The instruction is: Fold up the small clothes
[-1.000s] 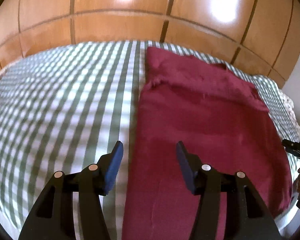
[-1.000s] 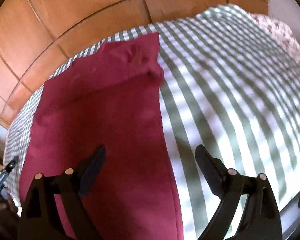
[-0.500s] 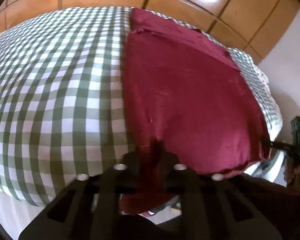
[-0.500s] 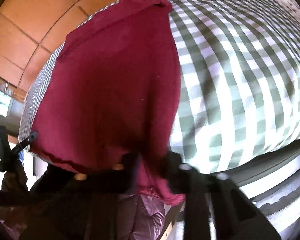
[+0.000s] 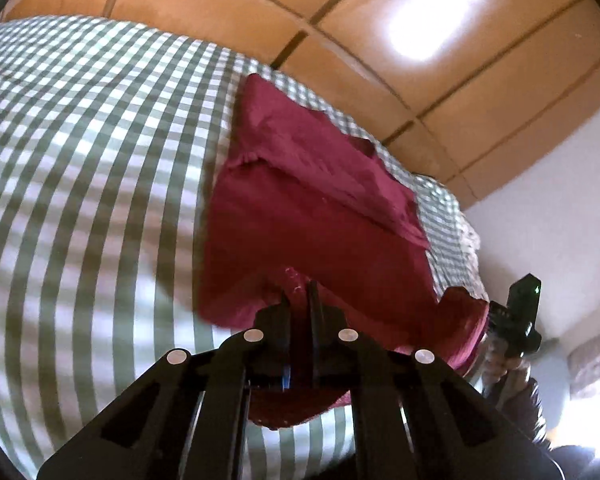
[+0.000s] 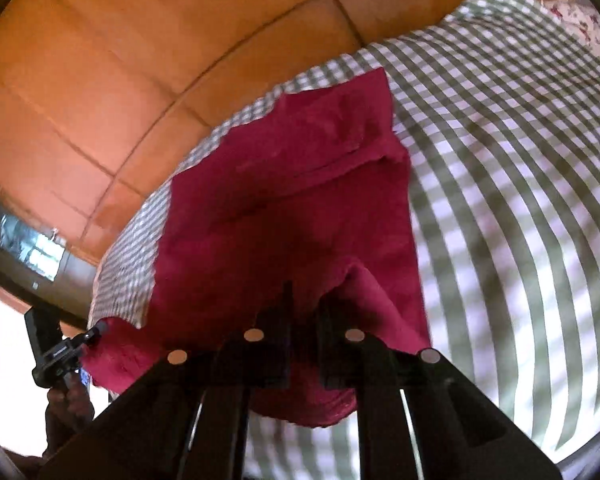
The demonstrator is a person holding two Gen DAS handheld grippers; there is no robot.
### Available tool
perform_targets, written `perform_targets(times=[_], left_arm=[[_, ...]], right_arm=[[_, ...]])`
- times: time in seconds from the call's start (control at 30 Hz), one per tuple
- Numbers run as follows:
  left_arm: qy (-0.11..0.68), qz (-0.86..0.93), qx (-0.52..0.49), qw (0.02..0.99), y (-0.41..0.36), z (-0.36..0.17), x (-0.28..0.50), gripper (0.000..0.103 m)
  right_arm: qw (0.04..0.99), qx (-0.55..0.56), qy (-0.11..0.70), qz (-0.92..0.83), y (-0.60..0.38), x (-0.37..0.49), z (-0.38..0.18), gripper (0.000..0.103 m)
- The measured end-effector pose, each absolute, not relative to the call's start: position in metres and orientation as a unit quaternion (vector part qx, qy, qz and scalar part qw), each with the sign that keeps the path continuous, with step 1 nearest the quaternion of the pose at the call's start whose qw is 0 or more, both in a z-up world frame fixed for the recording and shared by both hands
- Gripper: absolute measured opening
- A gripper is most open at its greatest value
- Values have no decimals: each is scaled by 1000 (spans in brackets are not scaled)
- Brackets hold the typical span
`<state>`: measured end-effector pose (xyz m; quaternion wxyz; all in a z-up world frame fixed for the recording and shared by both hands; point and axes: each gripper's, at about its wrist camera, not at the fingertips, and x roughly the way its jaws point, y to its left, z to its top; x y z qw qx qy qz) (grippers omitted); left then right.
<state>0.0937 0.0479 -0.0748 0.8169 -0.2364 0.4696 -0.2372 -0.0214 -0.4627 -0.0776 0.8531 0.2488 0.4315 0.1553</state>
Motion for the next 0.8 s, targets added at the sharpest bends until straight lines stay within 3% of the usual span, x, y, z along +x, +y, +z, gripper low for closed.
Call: perform_targets(times=[0.17,0.2,0.23,0.27,0.3,0.33,0.43,0.63,0.7,0.8], left_arm=[[494,-204,-257,805,41,-86,146,6],[496,-191,-264,805,42,-87,154,7],[498,-166,-270,808,45,-88,164,16],[498,-155,-275,807,47,-89,168,23],[494,-143,-287,808,53,-90,170,42],[487,-138,-297,810,59,-89,169,58],[474,-132,-299,818,80,-92,160,59],[469,-184,-262,823,84,-105,124,59],[473,-210,-252,817,74,-111,120,59],[492,-230,-219,811,49,-120,119,41]], right_arm=[[846,268,443,130,-474,23,-87,12],[845,272,443,123,-477,28,-88,23],[844,276,444,119,-479,33,-88,48],[842,282,444,123,-482,34,-88,62],[841,290,439,127,-484,34,-86,83],[851,287,424,119,-487,27,-80,89],[868,274,400,108,-497,7,-69,93],[875,238,414,82,-504,-44,-91,92],[875,220,425,78,-497,-47,-103,83],[872,214,434,74,-485,-40,-119,66]])
